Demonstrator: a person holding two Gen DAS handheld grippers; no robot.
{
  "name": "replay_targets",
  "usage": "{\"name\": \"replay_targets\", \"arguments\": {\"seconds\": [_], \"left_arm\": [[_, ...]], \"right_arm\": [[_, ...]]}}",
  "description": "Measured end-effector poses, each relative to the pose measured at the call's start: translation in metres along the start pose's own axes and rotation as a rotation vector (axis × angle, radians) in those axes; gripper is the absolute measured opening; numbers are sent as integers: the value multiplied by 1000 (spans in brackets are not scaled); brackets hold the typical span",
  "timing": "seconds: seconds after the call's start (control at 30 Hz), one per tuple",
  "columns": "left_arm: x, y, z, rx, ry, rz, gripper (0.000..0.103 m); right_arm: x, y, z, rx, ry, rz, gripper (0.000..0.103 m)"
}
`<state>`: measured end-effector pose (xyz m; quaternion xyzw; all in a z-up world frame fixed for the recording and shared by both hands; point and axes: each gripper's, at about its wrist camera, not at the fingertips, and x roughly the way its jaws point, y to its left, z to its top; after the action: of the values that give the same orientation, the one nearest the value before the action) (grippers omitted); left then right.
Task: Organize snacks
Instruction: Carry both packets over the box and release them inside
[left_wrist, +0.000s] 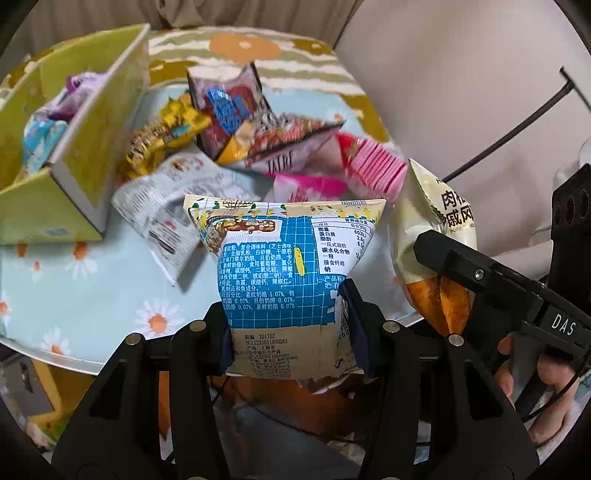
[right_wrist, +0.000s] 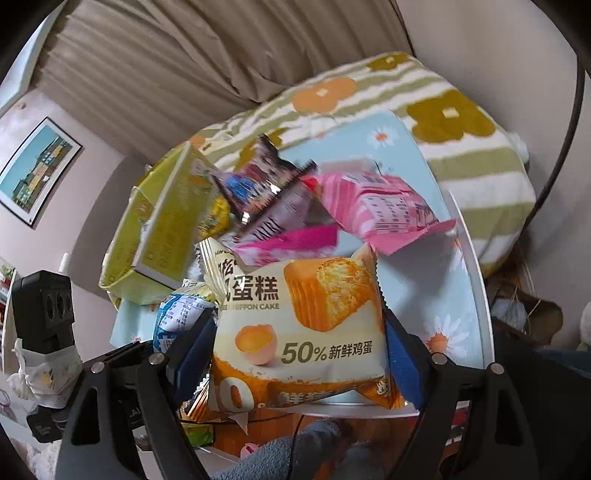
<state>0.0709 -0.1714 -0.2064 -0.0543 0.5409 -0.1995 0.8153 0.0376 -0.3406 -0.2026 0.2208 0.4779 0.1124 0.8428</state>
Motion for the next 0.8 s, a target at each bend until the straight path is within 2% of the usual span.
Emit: {"name": "replay_targets", "arguments": {"seconds": [0.23,0.4,0.63,0.8], "left_arm": [[-57,13,12,-39,-117,-16,46],[-93,39,30,-74,-209,-5,46],[-139,105,64,-122,-312,39,46],[-156,161,88,-155,-339,88,46]], "right_arm": [[-33,44,16,-100,-80,21,82],[-41,83,31,-177,-128,50,82],[-24,138,54,-230,-159,85,82],[5,183,74,-263,-156,113,82]]}}
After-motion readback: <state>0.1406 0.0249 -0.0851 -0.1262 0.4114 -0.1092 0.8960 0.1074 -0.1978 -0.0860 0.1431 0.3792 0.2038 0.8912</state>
